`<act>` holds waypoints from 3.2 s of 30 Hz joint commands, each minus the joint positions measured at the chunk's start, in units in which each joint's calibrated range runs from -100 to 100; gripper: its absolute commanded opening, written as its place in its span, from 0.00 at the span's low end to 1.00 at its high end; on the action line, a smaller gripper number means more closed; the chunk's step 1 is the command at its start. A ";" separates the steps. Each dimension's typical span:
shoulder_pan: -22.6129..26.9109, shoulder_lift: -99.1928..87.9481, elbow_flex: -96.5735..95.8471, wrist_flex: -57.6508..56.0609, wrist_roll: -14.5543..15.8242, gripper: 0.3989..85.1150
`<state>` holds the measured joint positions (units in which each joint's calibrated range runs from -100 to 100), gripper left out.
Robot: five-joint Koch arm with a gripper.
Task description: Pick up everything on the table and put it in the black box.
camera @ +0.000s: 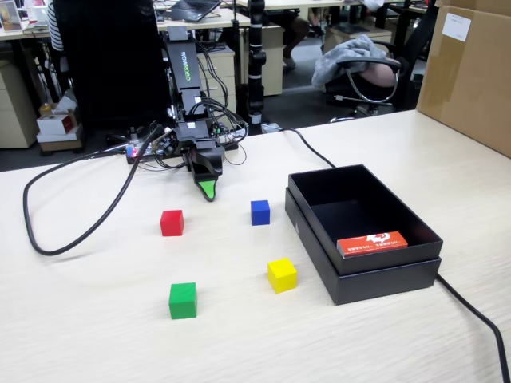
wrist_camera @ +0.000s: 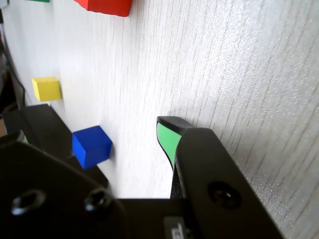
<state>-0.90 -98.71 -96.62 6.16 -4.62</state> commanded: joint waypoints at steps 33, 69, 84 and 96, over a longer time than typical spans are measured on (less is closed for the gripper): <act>0.00 0.54 -0.75 -2.40 -0.15 0.59; -3.08 0.43 27.81 -41.27 2.44 0.56; -11.53 37.14 66.79 -67.71 1.56 0.55; -13.72 65.83 84.11 -67.71 -0.10 0.57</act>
<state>-14.68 -34.89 -16.93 -61.13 -4.76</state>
